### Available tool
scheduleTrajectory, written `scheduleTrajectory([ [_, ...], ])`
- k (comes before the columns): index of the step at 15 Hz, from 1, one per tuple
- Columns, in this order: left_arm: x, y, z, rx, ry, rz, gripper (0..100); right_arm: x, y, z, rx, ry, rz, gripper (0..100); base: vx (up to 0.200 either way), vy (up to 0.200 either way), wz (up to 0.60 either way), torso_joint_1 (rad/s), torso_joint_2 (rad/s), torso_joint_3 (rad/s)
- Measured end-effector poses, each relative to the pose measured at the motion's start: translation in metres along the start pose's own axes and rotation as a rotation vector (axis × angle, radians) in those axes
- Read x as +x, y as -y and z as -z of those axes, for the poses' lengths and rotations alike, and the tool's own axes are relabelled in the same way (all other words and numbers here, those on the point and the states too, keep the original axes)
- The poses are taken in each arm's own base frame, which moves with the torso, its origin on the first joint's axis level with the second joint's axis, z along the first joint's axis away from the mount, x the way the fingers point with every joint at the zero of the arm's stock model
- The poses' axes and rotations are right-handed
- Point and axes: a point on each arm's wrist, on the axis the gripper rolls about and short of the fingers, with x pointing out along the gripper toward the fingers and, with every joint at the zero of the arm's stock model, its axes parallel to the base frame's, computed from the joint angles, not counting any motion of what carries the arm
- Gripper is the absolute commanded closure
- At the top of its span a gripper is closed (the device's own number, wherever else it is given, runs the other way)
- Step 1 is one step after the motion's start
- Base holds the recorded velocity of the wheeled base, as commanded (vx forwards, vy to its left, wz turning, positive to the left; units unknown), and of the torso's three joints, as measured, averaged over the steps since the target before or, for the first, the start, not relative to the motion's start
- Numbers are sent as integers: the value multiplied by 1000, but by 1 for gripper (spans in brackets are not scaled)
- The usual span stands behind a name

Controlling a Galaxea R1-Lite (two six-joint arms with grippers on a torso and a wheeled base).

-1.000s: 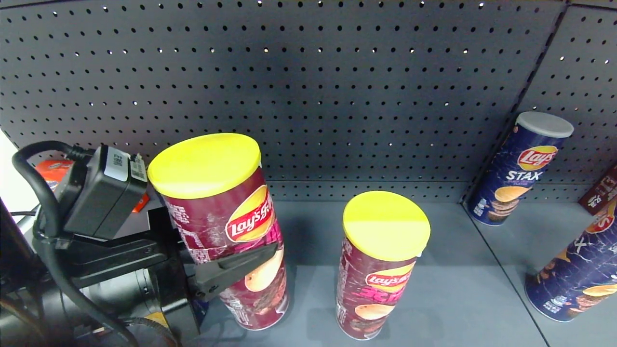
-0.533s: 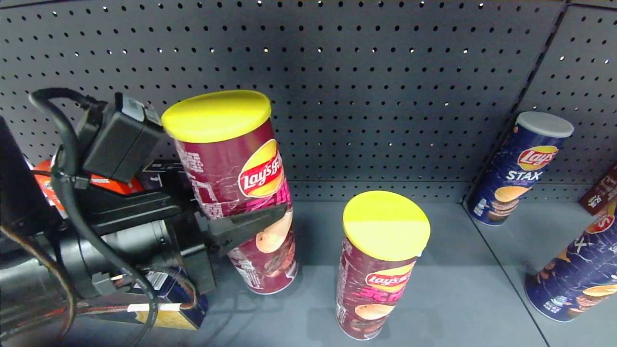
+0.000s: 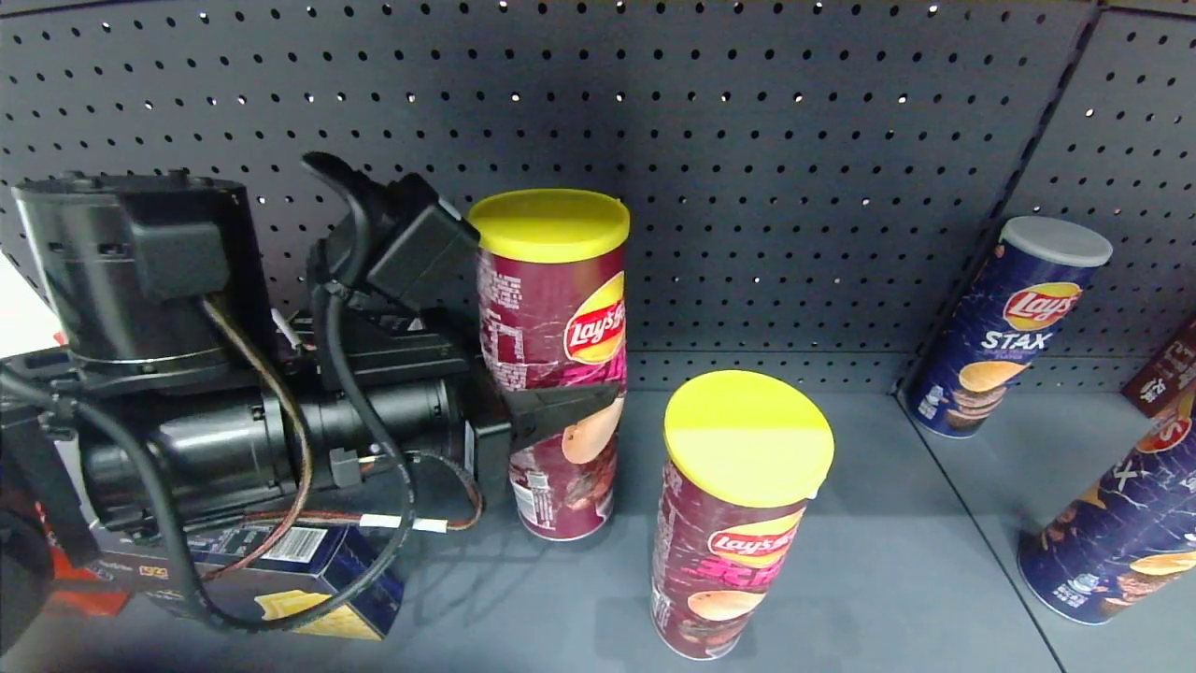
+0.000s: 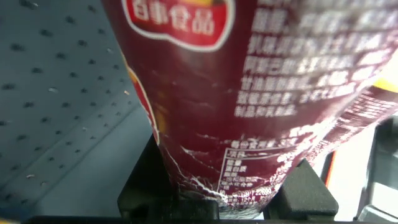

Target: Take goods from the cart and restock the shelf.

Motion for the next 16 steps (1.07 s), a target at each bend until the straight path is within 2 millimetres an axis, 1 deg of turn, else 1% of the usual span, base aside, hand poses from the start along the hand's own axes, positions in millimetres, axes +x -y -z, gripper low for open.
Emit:
scheduleTrajectory([
  [7,37,-31,0,-2,-4,20,100,0,0,0,0,1,0,0,0,0,0,0,0,0],
  [11,61,-43,6,38,-14,18,100,0,0,0,0,1,0,0,0,0,0,0,0,0],
  [16,83,-52,15,67,9,15,100,0,0,0,0,1,0,0,0,0,0,0,0,0],
])
